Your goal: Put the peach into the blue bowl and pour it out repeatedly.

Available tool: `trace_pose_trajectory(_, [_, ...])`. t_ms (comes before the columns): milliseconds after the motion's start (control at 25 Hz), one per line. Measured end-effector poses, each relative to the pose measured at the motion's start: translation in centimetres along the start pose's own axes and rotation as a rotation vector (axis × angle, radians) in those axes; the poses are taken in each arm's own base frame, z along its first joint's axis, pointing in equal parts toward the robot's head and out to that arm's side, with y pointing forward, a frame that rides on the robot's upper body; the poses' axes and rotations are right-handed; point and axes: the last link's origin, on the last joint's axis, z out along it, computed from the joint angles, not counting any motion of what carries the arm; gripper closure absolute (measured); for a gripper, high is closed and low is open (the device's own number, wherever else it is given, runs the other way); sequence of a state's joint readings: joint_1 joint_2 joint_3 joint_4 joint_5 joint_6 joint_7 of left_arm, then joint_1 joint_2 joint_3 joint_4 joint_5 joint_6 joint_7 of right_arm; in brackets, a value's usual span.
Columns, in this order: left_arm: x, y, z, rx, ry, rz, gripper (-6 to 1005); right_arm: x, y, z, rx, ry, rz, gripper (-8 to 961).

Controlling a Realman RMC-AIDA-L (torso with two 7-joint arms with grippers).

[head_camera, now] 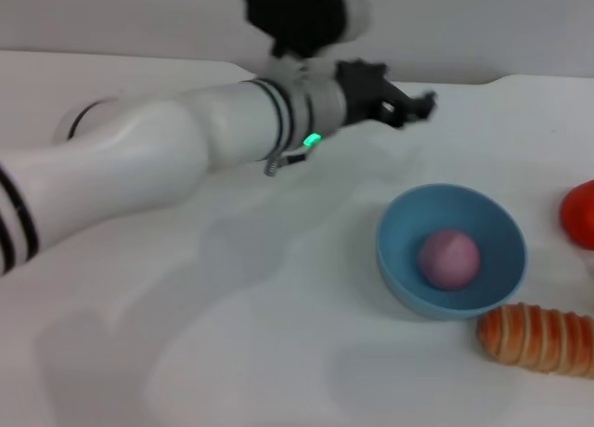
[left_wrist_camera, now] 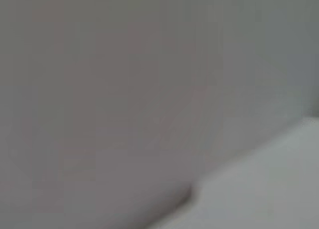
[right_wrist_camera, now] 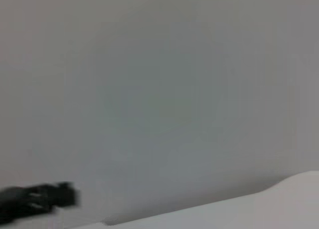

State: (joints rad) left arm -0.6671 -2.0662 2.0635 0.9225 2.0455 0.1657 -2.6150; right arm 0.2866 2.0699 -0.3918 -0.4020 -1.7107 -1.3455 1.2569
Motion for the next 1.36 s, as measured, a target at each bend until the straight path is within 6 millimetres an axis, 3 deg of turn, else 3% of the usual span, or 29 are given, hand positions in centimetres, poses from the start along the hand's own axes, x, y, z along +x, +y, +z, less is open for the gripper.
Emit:
trace_pose_trajectory(200, [-1.6, -2.9, -2.0, 0.179, 0.166, -0.095, 253, 0.9, -0.9, -0.3, 0.118, -0.077, -0.105, 511])
trace_pose_trajectory(400, [-4.1, -4.2, -4.3, 0.304, 0.295, -0.208, 248, 1.4, -0.9, -0.9, 0.211, -0.175, -0.215, 334])
trace_pose_trajectory(640, [-7.9, -2.7, -6.4, 0.350, 0.434, -0.106, 174, 2.4, 0.1, -0.7, 0.262, -0.227, -0.283, 253])
trace_pose_trajectory(840, [-9.8, -0.8, -7.2, 0.296, 0.457, 0.014, 173, 2.8, 1.0, -0.9, 0.339, -0.327, -0.285, 253])
trace_pose_trajectory(1360, [-11.1, -0.2, -7.2, 0.269, 0.414, 0.032, 174, 2.8, 2.2, -1.2, 0.357, -0.391, -0.337, 253])
